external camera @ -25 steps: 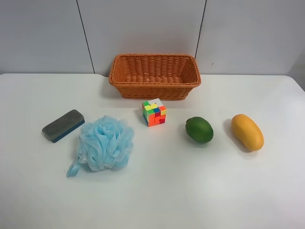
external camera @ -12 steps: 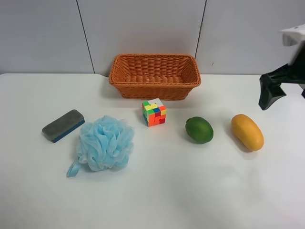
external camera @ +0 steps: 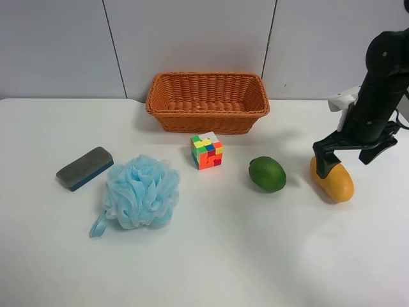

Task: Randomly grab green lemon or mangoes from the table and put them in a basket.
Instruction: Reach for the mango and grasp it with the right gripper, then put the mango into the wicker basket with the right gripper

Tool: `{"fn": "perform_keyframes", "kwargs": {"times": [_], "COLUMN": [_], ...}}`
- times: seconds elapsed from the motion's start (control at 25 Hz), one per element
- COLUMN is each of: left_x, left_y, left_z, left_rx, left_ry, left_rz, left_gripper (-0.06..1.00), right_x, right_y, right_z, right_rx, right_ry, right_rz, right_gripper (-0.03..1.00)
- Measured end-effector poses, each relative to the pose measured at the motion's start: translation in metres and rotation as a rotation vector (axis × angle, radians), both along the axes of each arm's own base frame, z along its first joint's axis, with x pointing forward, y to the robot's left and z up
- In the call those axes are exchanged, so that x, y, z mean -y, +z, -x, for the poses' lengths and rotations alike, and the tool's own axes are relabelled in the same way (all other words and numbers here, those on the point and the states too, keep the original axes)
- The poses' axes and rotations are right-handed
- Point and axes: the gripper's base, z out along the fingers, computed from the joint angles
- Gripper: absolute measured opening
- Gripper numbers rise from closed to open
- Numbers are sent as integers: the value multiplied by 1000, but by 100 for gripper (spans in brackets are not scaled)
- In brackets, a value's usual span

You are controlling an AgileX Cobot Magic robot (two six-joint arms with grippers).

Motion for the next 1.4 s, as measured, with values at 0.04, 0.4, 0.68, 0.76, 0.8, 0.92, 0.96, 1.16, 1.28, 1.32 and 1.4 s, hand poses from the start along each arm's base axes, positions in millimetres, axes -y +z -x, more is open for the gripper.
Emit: {"fn": "perform_keyframes", "kwargs": {"times": [0.04,0.4,0.68,0.76,0.8,0.92,0.96,1.16,1.28,1.32,1.4], "left_x": [0,0,0,0,0,0,0,0,0,0,0], "left_y": [0,0,0,0,0,0,0,0,0,0,0], "left_z": [0,0,0,0,0,0,0,0,0,0,0], "left_rx": [0,0,0,0,0,0,0,0,0,0,0], "left_ry": [0,0,0,0,0,0,0,0,0,0,0], "left_rz": [0,0,0,0,0,0,0,0,0,0,0], "left_gripper": [99,99,99,99,99,99,99,99,99,99,99], "right_x": [0,0,-1,-1,-1,-1,-1,-1,-2,-3,-5], "right_y": [-6,-37,-37,-37,-37,-37,-36,-7,26,37,61], "right_z": [-2,-8,-11,-11,-11,-11,-11,-18,-21,-22,-22], "right_rx": [-8,-41,-16,-16,-16,-16,-11,37,83,101,144], "right_ry": [1,36,37,37,37,37,37,33,19,13,1], "right_rz": [0,-1,-3,-3,-3,-3,-3,-4,-19,-28,-51], "right_gripper": [99,99,62,62,62,62,62,62,62,62,62]}}
